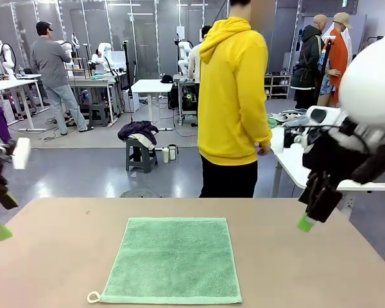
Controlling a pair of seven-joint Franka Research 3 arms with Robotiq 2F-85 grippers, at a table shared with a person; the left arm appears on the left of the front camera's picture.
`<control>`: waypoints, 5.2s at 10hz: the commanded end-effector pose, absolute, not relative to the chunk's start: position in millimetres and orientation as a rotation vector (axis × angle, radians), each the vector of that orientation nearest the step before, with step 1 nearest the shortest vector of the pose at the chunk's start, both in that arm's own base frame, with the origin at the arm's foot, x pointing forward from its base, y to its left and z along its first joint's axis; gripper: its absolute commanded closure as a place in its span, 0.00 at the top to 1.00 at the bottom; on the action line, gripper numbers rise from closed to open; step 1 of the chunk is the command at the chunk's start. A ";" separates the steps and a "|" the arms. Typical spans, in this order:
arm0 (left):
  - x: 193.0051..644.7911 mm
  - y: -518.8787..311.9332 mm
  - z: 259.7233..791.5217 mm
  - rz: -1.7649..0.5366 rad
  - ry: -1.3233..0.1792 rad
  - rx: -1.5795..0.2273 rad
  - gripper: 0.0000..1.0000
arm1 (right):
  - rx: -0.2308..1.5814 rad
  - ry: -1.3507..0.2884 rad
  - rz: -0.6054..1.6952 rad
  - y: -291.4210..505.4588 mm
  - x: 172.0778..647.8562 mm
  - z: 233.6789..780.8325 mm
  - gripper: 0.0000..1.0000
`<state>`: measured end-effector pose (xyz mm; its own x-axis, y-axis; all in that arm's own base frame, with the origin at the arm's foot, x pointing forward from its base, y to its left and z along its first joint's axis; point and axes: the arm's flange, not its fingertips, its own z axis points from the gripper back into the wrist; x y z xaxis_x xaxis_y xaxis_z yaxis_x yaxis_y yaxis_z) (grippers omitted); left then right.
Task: Fold the towels and place them in the basket.
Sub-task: When a person lays out a Towel with hook on the table, fold it in half twice.
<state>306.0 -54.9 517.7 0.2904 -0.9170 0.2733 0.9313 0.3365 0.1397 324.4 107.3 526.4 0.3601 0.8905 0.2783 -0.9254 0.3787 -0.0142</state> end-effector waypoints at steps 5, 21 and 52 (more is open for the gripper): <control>311.5 -71.3 468.0 -1.260 -0.346 -0.078 1.00 | 0.073 -0.239 1.274 122.7 340.9 475.6 1.00; 319.1 -223.2 381.9 -1.601 -0.174 0.076 1.00 | -0.156 -0.079 1.536 248.8 334.4 372.2 1.00; 322.2 -231.4 288.4 -1.526 -0.056 -0.016 0.00 | -0.016 -0.058 1.418 259.8 347.4 298.5 0.00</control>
